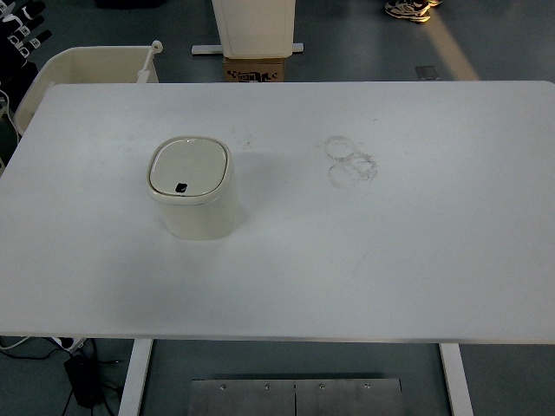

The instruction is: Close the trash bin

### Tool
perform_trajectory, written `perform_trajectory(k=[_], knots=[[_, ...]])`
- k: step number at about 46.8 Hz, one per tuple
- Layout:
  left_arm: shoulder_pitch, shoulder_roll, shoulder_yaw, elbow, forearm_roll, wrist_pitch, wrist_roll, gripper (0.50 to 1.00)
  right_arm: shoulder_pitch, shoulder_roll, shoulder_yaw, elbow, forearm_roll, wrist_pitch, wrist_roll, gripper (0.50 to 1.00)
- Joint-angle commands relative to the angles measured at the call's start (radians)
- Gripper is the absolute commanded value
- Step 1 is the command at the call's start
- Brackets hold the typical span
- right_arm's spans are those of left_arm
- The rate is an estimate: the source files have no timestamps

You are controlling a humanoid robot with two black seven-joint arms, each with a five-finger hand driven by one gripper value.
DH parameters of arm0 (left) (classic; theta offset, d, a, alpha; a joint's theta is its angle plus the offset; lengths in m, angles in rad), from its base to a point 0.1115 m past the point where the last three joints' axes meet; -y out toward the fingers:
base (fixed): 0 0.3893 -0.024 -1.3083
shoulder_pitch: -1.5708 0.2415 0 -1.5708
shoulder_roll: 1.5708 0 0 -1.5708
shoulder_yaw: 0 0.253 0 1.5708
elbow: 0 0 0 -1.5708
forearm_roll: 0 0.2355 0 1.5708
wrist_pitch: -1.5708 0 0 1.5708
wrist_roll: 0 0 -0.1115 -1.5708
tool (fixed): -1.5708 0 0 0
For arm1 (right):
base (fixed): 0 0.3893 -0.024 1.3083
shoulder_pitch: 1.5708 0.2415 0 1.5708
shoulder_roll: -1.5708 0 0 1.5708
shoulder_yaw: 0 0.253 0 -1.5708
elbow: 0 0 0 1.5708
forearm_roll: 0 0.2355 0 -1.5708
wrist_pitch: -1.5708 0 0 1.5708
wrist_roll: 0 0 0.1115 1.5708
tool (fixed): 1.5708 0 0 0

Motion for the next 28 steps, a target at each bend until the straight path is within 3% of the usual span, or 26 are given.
perform_trajectory(k=[1, 14, 28], knots=[[0.042, -0.003, -0.038, 0.0, -0.001, 0.0, 0.0, 1.0, 0.0, 0.0, 0.0, 0.001, 0.0, 0.0, 0.0, 0.991], [0.158, -0.017, -0.067, -0.002, 0.0, -0.001, 0.0, 1.0, -0.002, 0.0, 0.0, 0.001, 0.0, 0.0, 0.0, 0.991], [0.192, -0.023, -0.065, 0.0, 0.003, -0.001, -0.001, 1.0, -0.002, 0.0, 0.0, 0.001, 0.0, 0.0, 0.0, 0.991]])
